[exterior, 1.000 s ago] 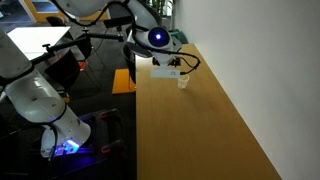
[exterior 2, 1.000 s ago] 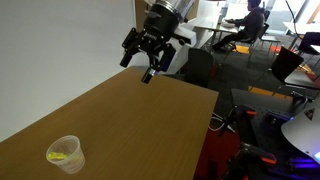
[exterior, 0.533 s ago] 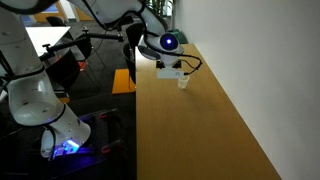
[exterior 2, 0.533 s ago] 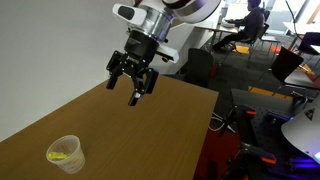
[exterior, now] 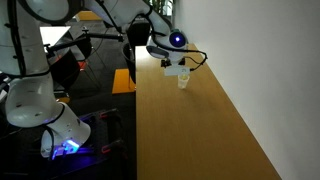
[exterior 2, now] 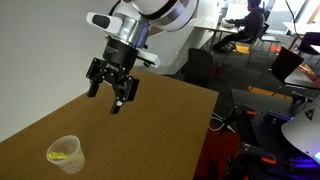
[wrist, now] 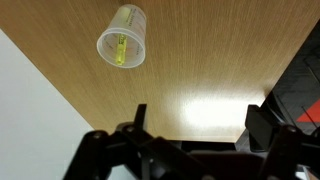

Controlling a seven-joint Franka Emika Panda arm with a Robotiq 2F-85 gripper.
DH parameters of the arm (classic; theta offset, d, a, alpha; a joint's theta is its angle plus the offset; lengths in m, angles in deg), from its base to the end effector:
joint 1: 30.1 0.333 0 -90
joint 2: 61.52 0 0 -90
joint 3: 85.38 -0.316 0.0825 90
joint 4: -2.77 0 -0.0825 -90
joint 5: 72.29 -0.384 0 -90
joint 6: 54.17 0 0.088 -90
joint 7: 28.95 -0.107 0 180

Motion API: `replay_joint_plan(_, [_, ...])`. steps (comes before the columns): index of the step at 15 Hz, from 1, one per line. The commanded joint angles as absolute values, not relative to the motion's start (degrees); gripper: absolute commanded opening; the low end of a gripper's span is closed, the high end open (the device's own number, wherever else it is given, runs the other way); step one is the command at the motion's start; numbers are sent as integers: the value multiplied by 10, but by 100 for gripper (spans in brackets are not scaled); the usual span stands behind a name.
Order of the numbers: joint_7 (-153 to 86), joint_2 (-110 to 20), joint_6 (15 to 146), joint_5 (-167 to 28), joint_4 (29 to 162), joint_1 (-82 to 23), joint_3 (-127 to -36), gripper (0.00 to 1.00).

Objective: Take the marker out of the cup and put it on the table

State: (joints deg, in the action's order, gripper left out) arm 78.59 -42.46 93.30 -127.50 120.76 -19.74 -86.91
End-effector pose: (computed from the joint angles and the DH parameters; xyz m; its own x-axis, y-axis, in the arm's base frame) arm 0.5938 0.1106 0.2856 0.1960 0.8050 0.5600 0.9480 -0.3016 0.1017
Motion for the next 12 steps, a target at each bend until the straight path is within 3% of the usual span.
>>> replay_joint_plan(1, [777,-424,939,-1261,1208,-227,-901,100])
replay_joint_plan(12, [770,-347,934,-1181,1120,-258,-938,100])
